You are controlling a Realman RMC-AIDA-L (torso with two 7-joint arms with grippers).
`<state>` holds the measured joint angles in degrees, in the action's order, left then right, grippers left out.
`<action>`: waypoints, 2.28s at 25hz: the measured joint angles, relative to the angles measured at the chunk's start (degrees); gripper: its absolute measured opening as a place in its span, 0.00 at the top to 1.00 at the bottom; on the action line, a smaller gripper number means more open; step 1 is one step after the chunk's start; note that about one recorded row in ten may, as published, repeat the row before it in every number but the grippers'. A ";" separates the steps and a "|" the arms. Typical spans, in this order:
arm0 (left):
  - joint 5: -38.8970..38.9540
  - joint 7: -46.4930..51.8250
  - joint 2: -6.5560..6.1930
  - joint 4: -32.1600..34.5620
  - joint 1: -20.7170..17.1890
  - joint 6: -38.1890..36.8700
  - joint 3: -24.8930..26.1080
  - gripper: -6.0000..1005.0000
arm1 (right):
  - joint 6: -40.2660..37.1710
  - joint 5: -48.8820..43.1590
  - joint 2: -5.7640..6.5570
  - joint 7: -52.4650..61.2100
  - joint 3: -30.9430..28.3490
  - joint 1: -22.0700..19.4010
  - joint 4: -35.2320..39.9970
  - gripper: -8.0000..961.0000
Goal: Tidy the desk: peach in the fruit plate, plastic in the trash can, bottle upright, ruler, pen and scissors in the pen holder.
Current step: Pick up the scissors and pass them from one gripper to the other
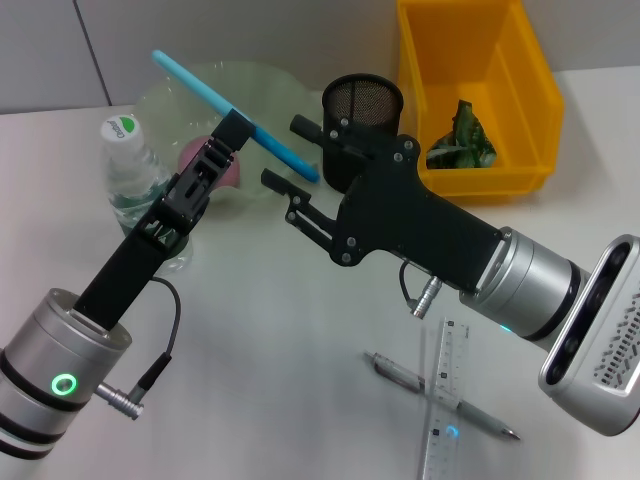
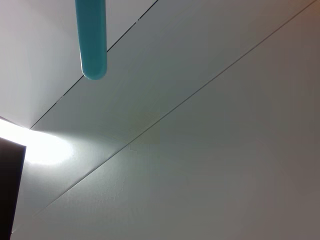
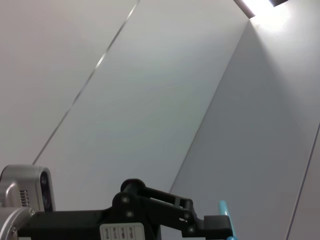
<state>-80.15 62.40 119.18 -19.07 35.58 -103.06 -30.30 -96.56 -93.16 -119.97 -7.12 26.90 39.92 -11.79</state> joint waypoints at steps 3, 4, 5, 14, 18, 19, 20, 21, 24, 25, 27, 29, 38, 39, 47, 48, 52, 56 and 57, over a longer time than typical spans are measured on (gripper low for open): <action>-0.01 0.00 0.00 0.00 0.00 -0.02 -0.06 0.76 | 0.06 0.00 0.00 0.00 0.00 0.00 0.01 0.55; -0.01 0.00 0.00 0.00 0.01 -0.03 -0.07 0.76 | 0.07 0.00 0.00 0.00 0.00 0.00 0.01 0.55; -0.01 0.00 0.00 0.00 0.01 -0.04 -0.08 0.76 | 0.07 0.00 0.00 0.00 0.00 0.00 0.01 0.55; 0.00 0.00 0.00 0.00 0.02 0.04 -0.17 0.76 | 0.07 0.00 0.00 0.00 -0.04 -0.02 0.01 0.58; 0.00 0.00 0.00 0.00 0.02 0.11 -0.20 0.76 | 0.07 0.00 0.00 0.00 -0.10 -0.02 0.01 0.62; -0.01 0.00 0.00 0.00 0.02 0.13 -0.20 0.76 | 0.07 0.00 0.00 0.00 -0.09 -0.02 0.01 0.65; -0.01 -0.01 0.00 0.00 0.02 0.17 -0.20 0.76 | 0.07 0.00 0.00 0.00 -0.09 -0.01 0.01 0.69; -0.01 -0.01 0.00 0.00 0.02 0.17 -0.20 0.76 | 0.07 0.00 0.00 0.00 -0.09 -0.01 0.01 0.72; 0.00 -0.07 0.00 0.00 0.02 0.22 -0.20 0.76 | 0.24 0.00 0.00 0.00 -0.09 0.05 -0.03 0.76; 0.00 -0.10 0.00 0.00 0.02 0.23 -0.20 0.76 | 0.49 0.00 0.00 0.00 -0.10 0.10 -0.06 0.77; 0.00 -0.17 0.00 0.00 0.02 0.23 -0.20 0.76 | 0.62 0.00 0.00 0.00 -0.10 0.14 -0.07 0.78; 0.00 -0.21 0.00 0.00 0.02 0.22 -0.20 0.76 | 0.63 0.00 0.00 0.00 -0.09 0.16 -0.08 0.78; 0.03 -0.38 0.00 0.00 0.15 0.17 -0.20 0.76 | 1.45 -0.03 0.02 0.05 -0.15 0.68 -0.25 0.82; 0.04 -0.43 0.00 0.00 0.16 0.13 -0.20 0.76 | 1.45 -0.03 0.02 0.09 -0.15 0.71 -0.25 0.83; 0.08 -0.47 0.00 0.10 0.23 0.01 -0.27 0.75 | 1.45 -0.04 0.01 0.20 -0.14 0.77 -0.25 0.89; 0.05 -0.39 0.01 0.15 0.19 -0.01 -0.28 0.75 | 1.49 -0.10 -0.01 0.21 -0.10 0.77 -0.27 0.89; -0.03 -0.11 0.02 0.27 0.05 -0.07 -0.18 0.75 | 1.52 -0.23 -0.03 0.25 -0.03 0.64 -0.28 0.90; -0.03 -0.05 0.00 0.34 0.02 -0.14 -0.13 0.68 | 1.46 -0.23 -0.02 0.27 -0.03 0.54 -0.27 0.90; -0.03 -0.05 0.00 0.36 0.00 -0.15 -0.12 0.64 | 1.40 -0.23 -0.02 0.28 -0.04 0.50 -0.27 0.90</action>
<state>-80.18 62.35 119.18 -18.72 35.58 -103.22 -30.42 -95.16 -93.39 -119.99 -6.85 26.85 40.42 -12.06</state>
